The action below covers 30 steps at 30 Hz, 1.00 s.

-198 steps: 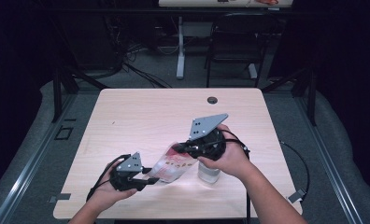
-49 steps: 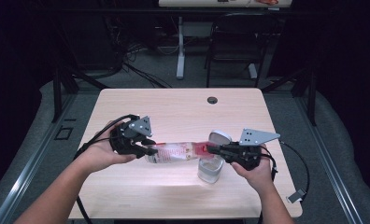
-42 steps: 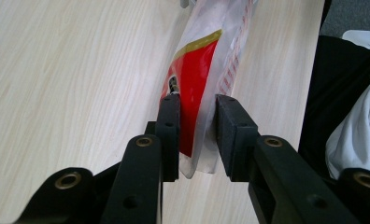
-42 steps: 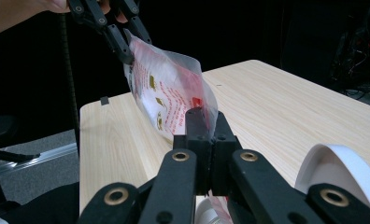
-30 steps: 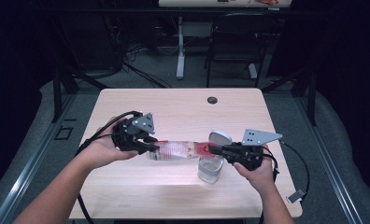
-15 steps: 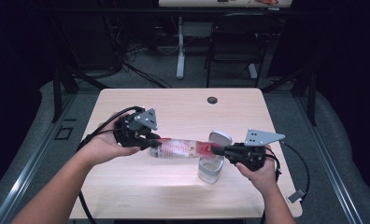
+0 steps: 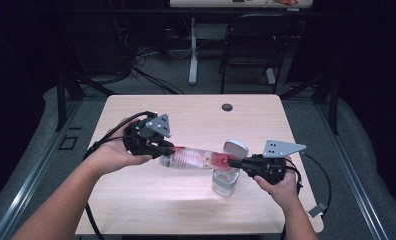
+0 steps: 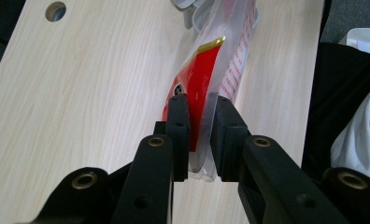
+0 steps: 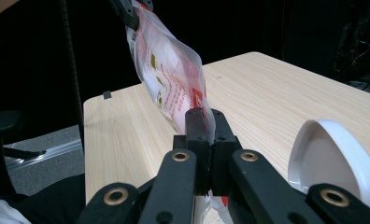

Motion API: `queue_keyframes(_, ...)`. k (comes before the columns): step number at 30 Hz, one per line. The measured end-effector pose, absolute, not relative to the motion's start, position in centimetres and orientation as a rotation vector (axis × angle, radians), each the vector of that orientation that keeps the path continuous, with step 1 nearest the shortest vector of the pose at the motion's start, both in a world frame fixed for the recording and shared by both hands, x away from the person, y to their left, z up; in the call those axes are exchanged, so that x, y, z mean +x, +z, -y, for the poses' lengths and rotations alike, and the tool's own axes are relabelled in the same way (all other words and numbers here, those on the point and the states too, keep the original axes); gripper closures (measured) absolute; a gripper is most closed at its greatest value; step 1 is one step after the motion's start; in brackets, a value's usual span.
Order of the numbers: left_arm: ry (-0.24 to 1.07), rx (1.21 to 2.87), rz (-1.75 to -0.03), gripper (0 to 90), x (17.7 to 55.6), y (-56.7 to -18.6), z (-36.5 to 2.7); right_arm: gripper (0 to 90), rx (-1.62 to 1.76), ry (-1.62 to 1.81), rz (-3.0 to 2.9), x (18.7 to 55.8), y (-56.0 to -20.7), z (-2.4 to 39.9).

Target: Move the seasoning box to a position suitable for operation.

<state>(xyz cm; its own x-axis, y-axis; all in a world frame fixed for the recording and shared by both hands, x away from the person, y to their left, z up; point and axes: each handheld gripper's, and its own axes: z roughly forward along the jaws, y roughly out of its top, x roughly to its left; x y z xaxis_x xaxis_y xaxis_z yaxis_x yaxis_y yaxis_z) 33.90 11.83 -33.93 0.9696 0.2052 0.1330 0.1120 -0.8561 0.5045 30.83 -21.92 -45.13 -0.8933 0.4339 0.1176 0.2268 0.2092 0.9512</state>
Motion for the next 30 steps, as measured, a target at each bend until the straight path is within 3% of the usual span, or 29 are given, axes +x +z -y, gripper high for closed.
queue_keyframes(30,0.237,2.627,-0.202,80.1,34.24,-33.24,-10.93,90.0,0.653,1.755,-2.298,30.83,-45.37,22.45)
